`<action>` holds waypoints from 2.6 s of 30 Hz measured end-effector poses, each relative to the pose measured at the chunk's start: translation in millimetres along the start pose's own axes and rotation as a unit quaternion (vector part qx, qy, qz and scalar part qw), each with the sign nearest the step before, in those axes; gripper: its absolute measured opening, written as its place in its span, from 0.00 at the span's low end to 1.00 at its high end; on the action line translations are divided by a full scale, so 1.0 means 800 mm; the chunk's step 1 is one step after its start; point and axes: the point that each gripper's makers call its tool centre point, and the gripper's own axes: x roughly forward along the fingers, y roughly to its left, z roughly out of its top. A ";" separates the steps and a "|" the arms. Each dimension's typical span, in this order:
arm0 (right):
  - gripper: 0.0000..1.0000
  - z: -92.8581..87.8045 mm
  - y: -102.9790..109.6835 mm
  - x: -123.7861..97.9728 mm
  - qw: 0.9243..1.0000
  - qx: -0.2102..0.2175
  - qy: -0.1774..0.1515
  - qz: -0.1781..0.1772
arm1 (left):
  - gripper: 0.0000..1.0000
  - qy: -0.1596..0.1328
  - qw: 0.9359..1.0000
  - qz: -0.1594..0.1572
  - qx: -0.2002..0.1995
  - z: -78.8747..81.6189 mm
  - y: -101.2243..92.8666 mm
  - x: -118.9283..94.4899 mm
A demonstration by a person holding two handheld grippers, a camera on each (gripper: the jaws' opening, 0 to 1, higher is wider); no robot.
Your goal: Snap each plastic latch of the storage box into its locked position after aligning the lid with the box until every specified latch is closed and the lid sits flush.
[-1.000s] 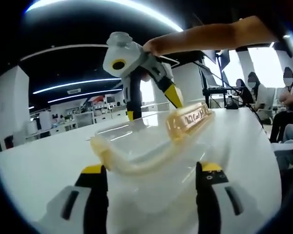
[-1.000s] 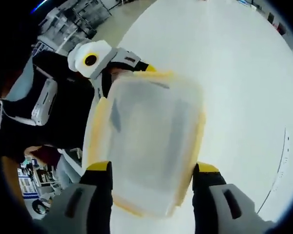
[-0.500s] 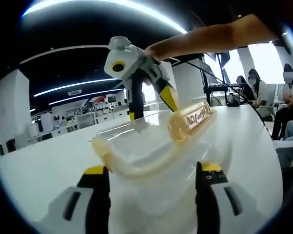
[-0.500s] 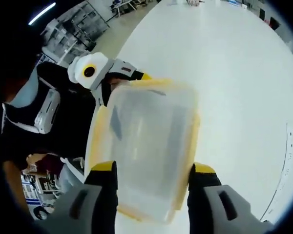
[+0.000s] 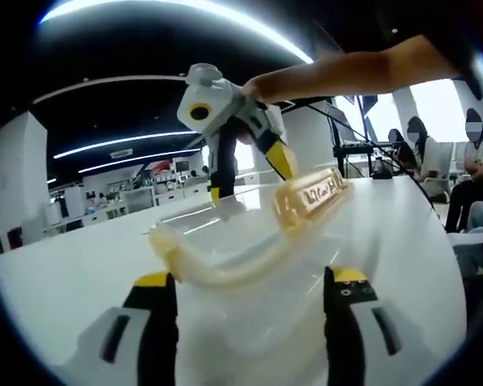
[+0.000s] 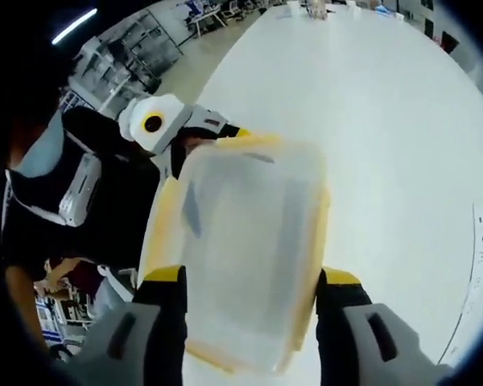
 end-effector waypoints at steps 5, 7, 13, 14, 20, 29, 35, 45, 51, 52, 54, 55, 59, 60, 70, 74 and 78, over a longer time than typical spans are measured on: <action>0.77 -0.016 0.016 0.001 0.999 -0.030 -0.004 -0.011 | 0.71 0.006 0.999 -0.007 0.036 -0.003 0.001 -0.004; 0.80 -0.019 0.014 0.000 0.999 -0.032 -0.001 -0.028 | 0.70 0.009 0.999 -0.008 0.047 -0.005 0.001 -0.006; 0.83 -0.009 0.019 -0.001 0.998 -0.023 -0.018 -0.055 | 0.58 0.013 0.997 -0.002 0.075 -0.006 0.001 -0.024; 0.84 -0.008 0.019 -0.002 0.998 -0.022 -0.018 -0.058 | 0.54 0.008 0.997 0.000 0.073 -0.004 0.003 -0.028; 0.89 0.003 0.024 -0.010 0.996 -0.019 -0.040 -0.071 | 0.53 -0.047 0.998 0.010 0.043 0.021 0.015 -0.056; 1.00 0.018 0.017 -0.009 0.987 -0.020 -0.082 -0.135 | 0.62 -0.078 0.997 -0.006 0.022 0.053 0.028 -0.070; 1.00 0.011 0.005 -0.015 0.976 -0.052 -0.068 -0.200 | 0.63 -0.069 0.996 -0.034 0.050 0.071 0.018 -0.070; 1.00 -0.015 0.024 0.007 0.959 -0.078 -0.011 -0.272 | 0.64 -0.009 0.982 -0.073 0.176 0.079 -0.001 -0.034; 1.00 -0.024 0.019 0.008 0.950 -0.070 0.013 -0.303 | 0.67 0.044 0.969 -0.106 0.218 0.064 -0.005 -0.016; 1.00 -0.024 0.019 0.007 0.949 -0.068 0.014 -0.308 | 0.68 0.056 0.964 -0.108 0.236 0.061 -0.003 -0.013; 0.99 -0.024 0.020 0.007 0.947 -0.069 0.012 -0.314 | 0.68 0.073 0.957 -0.114 0.255 0.057 -0.003 -0.011; 0.99 -0.024 0.021 0.006 0.946 -0.069 0.010 -0.316 | 0.68 0.079 0.954 -0.116 0.265 0.057 -0.003 -0.010; 0.97 -0.026 0.024 0.008 0.947 -0.051 0.004 -0.317 | 0.68 0.088 0.950 -0.132 0.270 0.057 -0.005 -0.005; 0.98 -0.026 0.024 0.010 0.947 -0.048 0.001 -0.317 | 0.69 0.093 0.948 -0.137 0.271 0.054 -0.004 -0.004; 1.00 -0.031 0.023 0.006 0.934 0.003 -0.048 -0.354 | 0.82 0.005 0.968 -0.239 0.076 0.082 0.018 -0.012; 1.00 -0.040 0.022 0.004 0.922 0.064 -0.089 -0.372 | 0.82 -0.008 0.974 -0.223 -0.039 0.083 0.054 0.007; 1.00 -0.041 0.021 0.000 0.906 0.076 -0.130 -0.396 | 0.88 0.027 0.971 -0.217 -0.096 0.063 0.077 0.028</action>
